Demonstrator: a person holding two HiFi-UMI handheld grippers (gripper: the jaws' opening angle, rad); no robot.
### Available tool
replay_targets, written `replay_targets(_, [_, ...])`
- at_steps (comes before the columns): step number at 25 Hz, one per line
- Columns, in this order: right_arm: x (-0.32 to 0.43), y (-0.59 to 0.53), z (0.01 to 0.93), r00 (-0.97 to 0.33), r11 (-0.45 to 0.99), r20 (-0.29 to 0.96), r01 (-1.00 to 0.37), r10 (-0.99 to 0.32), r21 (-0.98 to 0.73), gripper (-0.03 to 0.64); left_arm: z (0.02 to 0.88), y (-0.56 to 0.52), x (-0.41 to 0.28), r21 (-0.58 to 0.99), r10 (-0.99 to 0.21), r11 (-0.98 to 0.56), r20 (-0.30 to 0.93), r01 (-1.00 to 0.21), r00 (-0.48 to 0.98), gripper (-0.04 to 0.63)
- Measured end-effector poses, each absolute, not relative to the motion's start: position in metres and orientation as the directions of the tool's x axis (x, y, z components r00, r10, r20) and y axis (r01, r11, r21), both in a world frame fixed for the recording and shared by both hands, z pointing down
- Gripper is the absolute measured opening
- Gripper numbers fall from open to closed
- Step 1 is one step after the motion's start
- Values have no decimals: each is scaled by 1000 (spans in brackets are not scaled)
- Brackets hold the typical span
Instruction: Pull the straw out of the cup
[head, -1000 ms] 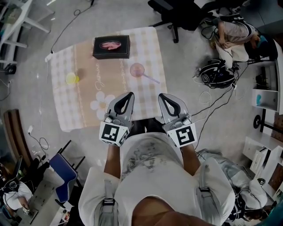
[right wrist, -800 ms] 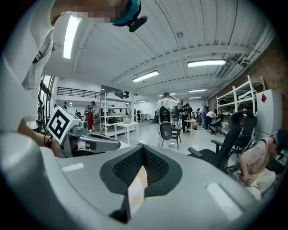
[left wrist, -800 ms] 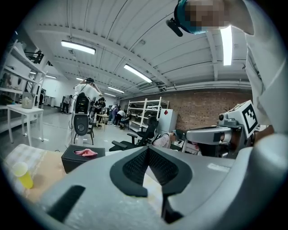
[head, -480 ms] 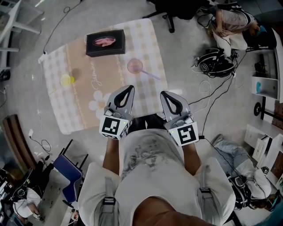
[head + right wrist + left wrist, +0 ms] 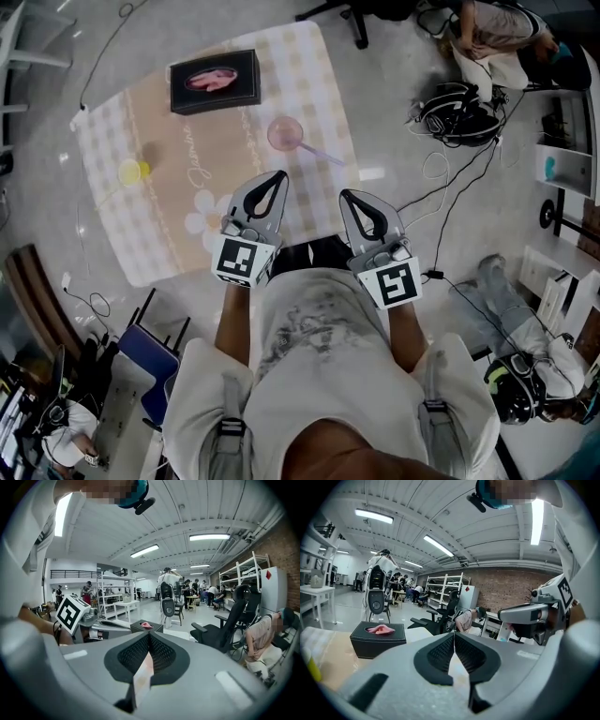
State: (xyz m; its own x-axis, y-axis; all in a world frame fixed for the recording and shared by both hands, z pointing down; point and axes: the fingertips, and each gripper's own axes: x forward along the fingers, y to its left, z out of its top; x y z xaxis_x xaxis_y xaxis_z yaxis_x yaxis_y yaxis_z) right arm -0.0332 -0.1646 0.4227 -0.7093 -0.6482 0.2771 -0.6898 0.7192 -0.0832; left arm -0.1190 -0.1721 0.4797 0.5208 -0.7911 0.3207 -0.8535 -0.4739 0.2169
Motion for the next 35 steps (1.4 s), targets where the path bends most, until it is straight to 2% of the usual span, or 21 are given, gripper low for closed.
replay_targets(9, [-35,-177,449,-688,697,323,-709,-650,-109,11,496,-199,-116,199,-796,-500,278,-843,538,20])
replay_targets(22, [-32,-186,468,-656,661,362,-739,-662,-130,11,528,-210,-115,173,-751,-532,356,-829,557,41])
replay_targets(35, [-23,-191,480,-626,628,389,-766,-676,-140,11,547,-220,-103,127,-721,-563,408,-817,560,99])
